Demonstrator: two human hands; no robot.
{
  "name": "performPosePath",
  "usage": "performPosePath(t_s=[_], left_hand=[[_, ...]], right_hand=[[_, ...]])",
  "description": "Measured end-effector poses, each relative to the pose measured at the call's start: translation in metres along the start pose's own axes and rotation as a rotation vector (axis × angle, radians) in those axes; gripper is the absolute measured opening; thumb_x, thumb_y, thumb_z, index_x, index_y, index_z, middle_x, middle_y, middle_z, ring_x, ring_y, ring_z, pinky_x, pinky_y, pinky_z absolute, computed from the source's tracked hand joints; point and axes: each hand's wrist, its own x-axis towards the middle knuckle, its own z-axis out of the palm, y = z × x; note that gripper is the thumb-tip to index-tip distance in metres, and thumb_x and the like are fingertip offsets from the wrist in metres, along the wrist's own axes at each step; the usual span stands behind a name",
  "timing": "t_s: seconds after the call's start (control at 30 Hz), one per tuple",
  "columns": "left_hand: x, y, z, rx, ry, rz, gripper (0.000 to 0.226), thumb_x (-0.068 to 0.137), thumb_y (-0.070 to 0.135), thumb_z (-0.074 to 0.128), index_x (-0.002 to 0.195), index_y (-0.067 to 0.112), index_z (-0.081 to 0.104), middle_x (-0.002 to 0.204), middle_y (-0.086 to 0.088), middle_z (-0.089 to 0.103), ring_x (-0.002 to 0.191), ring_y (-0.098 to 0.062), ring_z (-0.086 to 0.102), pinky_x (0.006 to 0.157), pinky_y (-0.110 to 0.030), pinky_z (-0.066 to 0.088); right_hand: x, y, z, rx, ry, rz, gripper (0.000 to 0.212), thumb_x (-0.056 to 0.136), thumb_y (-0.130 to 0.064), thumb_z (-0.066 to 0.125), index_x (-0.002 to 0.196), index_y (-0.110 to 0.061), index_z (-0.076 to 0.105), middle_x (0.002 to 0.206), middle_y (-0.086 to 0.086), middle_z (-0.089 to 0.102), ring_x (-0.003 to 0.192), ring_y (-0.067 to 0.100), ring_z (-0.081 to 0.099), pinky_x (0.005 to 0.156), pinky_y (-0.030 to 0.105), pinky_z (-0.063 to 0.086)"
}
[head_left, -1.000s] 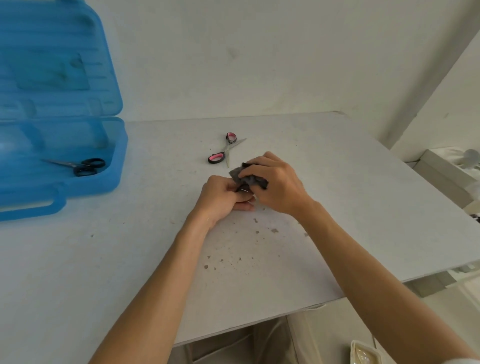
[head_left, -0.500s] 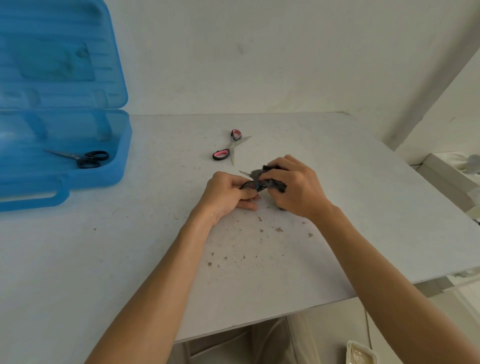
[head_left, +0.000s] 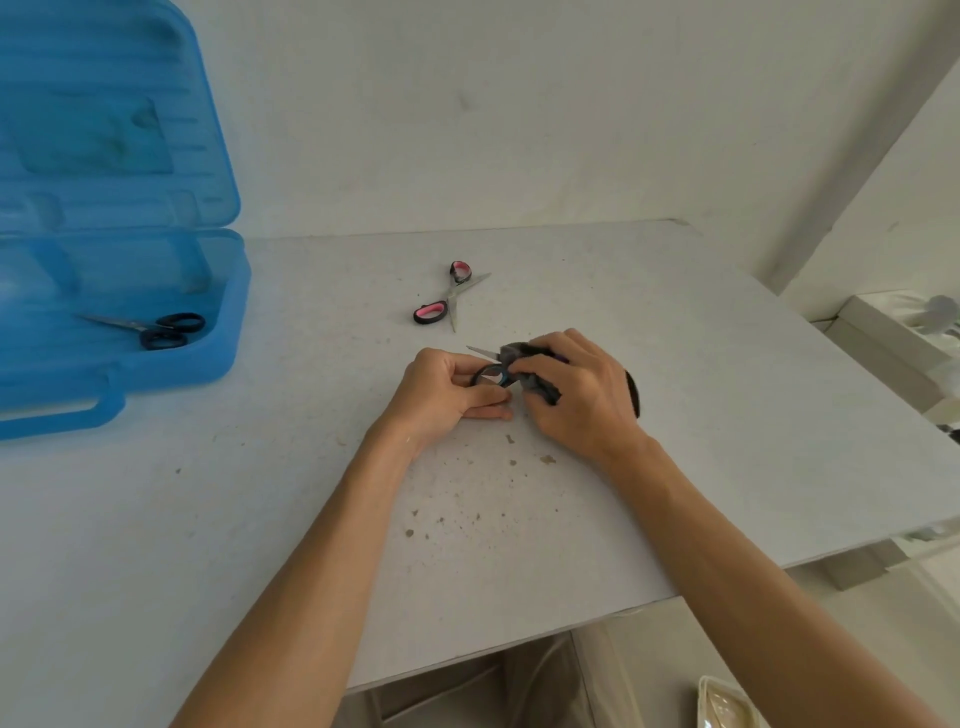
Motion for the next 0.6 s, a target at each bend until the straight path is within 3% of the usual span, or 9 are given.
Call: performPosePath(t_s=[0.1,0.27,0.4,0.53,0.6], left_hand=[[-0.001,-0.002,-0.003,0.075,0.0,0.063,0.027,0.086,-0.003,0.076,0.112,0.004,0.077,0.102,-0.011,0.08,0.098,-0.023,0.077,0.083,-0.033,0.063],[-0.003,0.0,-0.003,0.04,-0.054,0.04,0.035,0.086,-0.01,0.073,0.118,0.002,0.073,0.104,-0.014,0.079,0.1,-0.025,0.077,0.087,-0.029,0.061],[-0.003,-0.002,-0.002,0.084,-0.023,0.084,0.029,0.087,-0.008,0.074,0.114,0.002,0.075,0.103,-0.012,0.08,0.1,-0.023,0.077,0.083,-0.03,0.062],[-0.004,0.0,0.0,0.029,-0.028,0.051,0.035,0.087,-0.012,0.071,0.119,0.002,0.072,0.101,-0.011,0.08,0.096,-0.023,0.078,0.081,-0.026,0.062],[-0.005,0.0,0.0,0.055,-0.019,0.068,0.033,0.086,-0.011,0.072,0.116,0.002,0.074,0.1,-0.01,0.08,0.095,-0.021,0.078,0.081,-0.026,0.062]], right_hand=[[-0.001,-0.018,0.007,0.103,-0.024,-0.144,0.015,0.088,-0.013,0.068,0.097,-0.012,0.081,0.105,0.004,0.075,0.085,0.023,0.065,0.07,0.031,0.053],[0.002,-0.002,0.006,0.063,0.03,0.019,0.02,0.085,-0.011,0.065,0.097,-0.013,0.08,0.102,0.001,0.075,0.086,0.024,0.065,0.063,0.039,0.055],[0.001,-0.016,0.005,0.156,-0.061,-0.113,0.019,0.089,-0.014,0.064,0.098,-0.014,0.08,0.106,0.001,0.076,0.086,0.021,0.064,0.07,0.032,0.054],[0.003,-0.004,0.002,0.102,-0.01,0.04,0.022,0.08,-0.008,0.067,0.098,-0.015,0.078,0.1,-0.002,0.075,0.085,0.022,0.063,0.063,0.039,0.055],[0.003,-0.009,0.002,0.111,-0.017,-0.01,0.02,0.084,-0.01,0.065,0.098,-0.014,0.079,0.101,-0.001,0.075,0.083,0.022,0.064,0.063,0.038,0.054]])
